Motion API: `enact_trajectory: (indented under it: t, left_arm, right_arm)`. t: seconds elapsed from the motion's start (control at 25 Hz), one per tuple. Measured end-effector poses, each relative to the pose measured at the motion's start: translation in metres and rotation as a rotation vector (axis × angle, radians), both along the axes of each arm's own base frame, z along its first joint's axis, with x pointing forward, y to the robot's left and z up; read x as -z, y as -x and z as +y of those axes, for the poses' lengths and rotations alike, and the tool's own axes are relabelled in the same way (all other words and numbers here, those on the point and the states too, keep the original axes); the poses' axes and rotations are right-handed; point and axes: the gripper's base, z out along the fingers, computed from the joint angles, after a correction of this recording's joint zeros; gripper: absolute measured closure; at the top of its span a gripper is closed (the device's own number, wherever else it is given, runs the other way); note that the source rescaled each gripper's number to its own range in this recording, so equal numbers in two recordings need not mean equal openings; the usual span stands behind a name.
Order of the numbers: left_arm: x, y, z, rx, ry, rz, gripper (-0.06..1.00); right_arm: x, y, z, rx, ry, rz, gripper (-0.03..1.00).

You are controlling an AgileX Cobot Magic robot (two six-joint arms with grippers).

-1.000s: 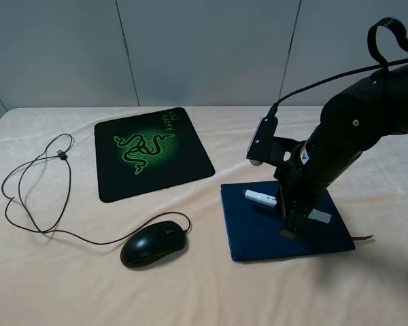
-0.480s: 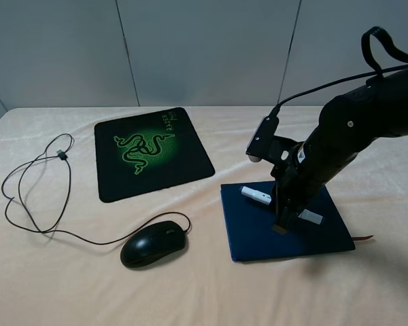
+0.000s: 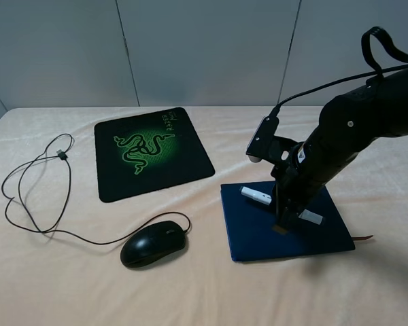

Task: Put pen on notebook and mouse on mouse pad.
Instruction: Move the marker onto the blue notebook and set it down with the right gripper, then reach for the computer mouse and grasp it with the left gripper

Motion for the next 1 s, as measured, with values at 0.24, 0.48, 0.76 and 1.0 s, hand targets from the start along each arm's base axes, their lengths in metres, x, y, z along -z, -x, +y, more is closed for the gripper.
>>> enact_trajectory:
  t: [0.24, 0.48, 0.76, 1.0]
  left_arm:
    - [0.0000, 0.0000, 0.0001, -0.001, -0.001, 0.000, -0.06]
    - [0.0000, 0.0000, 0.0001, -0.001, -0.001, 0.000, -0.06]
    - [0.0000, 0.0000, 0.0001, -0.001, -0.001, 0.000, -0.06]
    - [0.0000, 0.0000, 0.0001, -0.001, -0.001, 0.000, -0.06]
  right_arm:
    - [0.0000, 0.0001, 0.0000, 0.000, 0.001, 0.001, 0.24]
    - [0.0000, -0.0001, 0.0000, 0.000, 0.000, -0.001, -0.02]
    - [0.0000, 0.0001, 0.0003, 0.006, -0.005, 0.002, -0.03]
    - [-0.0084, 0.0012, -0.0002, 0.011, -0.008, 0.004, -0.03]
